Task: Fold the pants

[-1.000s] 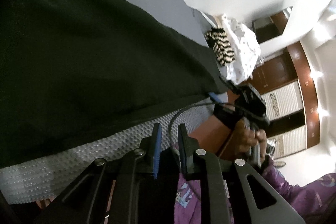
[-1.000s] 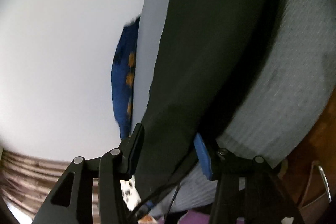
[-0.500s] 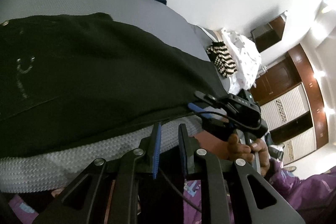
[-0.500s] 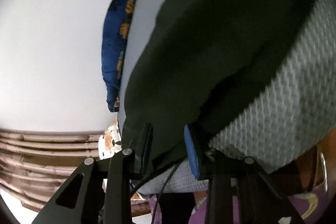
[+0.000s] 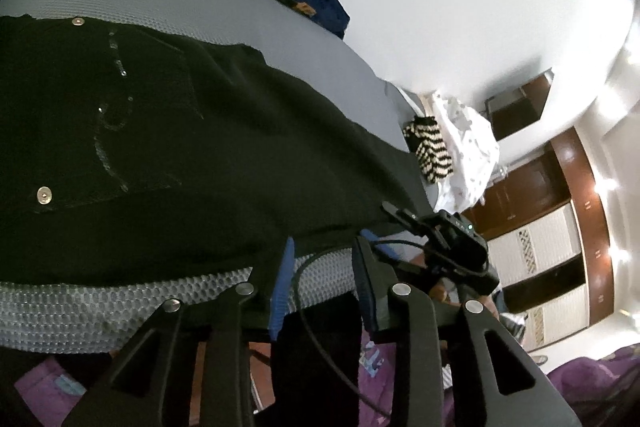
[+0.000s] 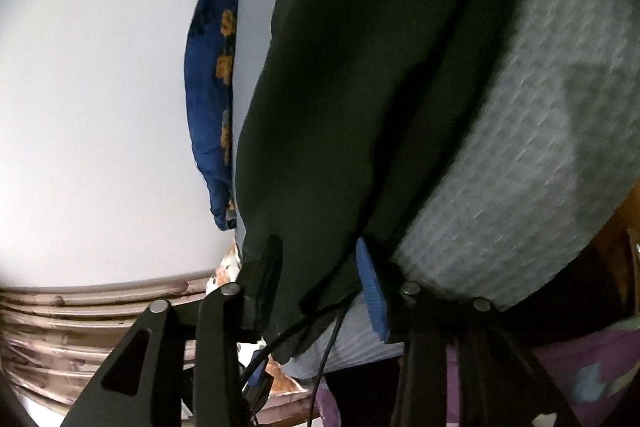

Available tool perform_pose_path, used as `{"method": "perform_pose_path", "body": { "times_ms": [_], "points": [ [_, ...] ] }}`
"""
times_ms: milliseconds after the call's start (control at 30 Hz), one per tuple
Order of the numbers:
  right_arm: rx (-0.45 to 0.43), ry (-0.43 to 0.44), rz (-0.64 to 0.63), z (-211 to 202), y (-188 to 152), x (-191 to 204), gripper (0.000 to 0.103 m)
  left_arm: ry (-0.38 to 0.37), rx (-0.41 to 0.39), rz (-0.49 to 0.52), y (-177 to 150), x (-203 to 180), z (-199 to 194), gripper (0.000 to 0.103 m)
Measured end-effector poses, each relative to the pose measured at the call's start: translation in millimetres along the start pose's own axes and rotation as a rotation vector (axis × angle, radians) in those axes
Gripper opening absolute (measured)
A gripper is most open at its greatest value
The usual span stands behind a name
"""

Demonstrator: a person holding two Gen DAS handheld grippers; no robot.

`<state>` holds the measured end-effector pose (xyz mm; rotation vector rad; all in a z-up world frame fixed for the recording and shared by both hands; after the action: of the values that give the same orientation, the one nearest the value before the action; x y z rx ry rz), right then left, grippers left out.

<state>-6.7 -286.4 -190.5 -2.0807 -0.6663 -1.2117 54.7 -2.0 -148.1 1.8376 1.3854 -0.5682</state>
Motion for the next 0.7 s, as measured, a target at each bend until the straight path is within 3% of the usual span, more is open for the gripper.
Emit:
{"method": "perform_pose_path", "body": {
  "times_ms": [100, 367, 400, 467, 500, 700],
  "points": [
    [0.007, 0.0, -0.011, 13.5, -7.8, 7.1, 0.051, -0.004, -0.008, 0.001, 0.5, 3.0, -4.5, 0.033],
    [-0.024, -0.002, -0.01, 30.8, -12.0, 16.4, 0.052, -0.013, -0.015, -0.004, -0.6, 9.1, -10.1, 0.042],
    [-0.033, -0.005, -0.021, 30.7, -12.2, 17.5, 0.047, -0.012, -0.014, -0.005, -0.5, 9.6, -9.9, 0.042],
    [-0.046, -0.03, -0.046, 28.6, -13.7, 15.7, 0.014, -0.011, -0.011, -0.008, -0.5, 9.8, -9.8, 0.044],
    [-0.057, -0.04, -0.056, 31.4, -14.1, 17.0, 0.01, -0.01, -0.011, -0.008, -1.0, 9.8, -10.5, 0.045],
    [-0.085, -0.057, -0.089, 23.1, -20.4, 16.7, 0.006, 0.0, -0.001, -0.016, -1.1, 10.4, -10.1, 0.048]
  ]
}}
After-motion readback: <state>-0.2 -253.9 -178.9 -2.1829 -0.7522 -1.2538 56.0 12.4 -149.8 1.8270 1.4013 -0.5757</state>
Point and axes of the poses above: each gripper's, at about its wrist camera, not at the fingertips, and z roughly the way its jaws point, x to its left, y to its top, the point moved 4 cm from there along z, roughly the way its jaws point, and after that the axes turned 10 degrees about x, right-handed, at the moved point
